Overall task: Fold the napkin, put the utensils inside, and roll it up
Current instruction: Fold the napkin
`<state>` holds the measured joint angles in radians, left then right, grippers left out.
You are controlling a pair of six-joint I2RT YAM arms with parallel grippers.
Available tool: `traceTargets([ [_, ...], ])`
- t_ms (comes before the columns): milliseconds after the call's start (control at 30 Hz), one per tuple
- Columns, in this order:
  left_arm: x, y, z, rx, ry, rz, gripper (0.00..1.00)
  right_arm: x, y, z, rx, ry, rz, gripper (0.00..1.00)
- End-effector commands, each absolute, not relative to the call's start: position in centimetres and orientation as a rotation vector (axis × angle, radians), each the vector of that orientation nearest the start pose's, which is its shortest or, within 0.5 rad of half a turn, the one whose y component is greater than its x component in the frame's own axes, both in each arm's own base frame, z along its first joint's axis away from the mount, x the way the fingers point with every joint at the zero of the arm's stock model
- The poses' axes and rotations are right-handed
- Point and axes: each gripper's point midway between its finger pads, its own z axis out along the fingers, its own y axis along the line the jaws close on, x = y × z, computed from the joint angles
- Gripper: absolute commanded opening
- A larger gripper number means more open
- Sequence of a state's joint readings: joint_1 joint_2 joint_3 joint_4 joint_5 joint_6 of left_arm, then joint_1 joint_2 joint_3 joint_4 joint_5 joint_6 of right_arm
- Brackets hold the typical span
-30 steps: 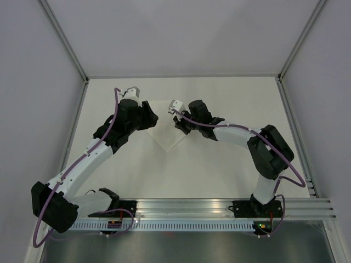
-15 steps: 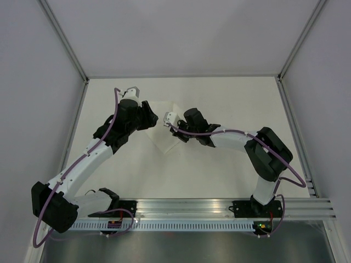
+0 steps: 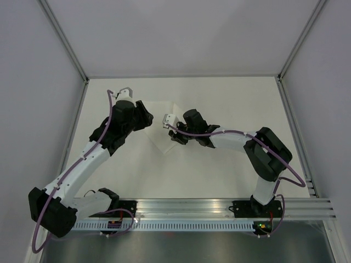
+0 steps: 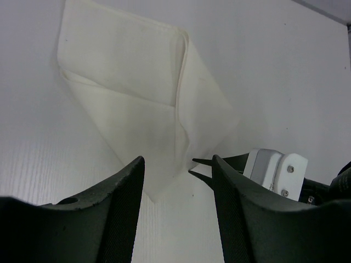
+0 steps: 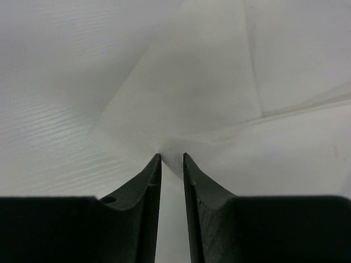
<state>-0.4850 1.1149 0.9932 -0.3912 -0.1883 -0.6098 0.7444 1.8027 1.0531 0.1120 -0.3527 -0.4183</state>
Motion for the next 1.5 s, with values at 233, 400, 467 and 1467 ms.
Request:
traceTargets([
  [233,31.9,-10.8,25.8,-0.526,1.942,-0.452,0.58,29.8,37.2,7.1,-1.4,1.718,0.743,0.32],
  [400,32.4,-10.1,23.4,-0.616,1.968,-0.433,0.58,30.0,37.7,7.6,-1.386,1.735,0.771,0.32],
  [467,32.8,-10.2,22.5,-0.644,1.973,-0.444,0.58,30.1,37.8,7.3,-1.386,1.753,0.778,0.31],
  [1467,37.3,-10.5,4.9,-0.937,2.212,-0.26,0.5,46.5,28.8,6.0,-0.97,2.198,0.646,0.47],
])
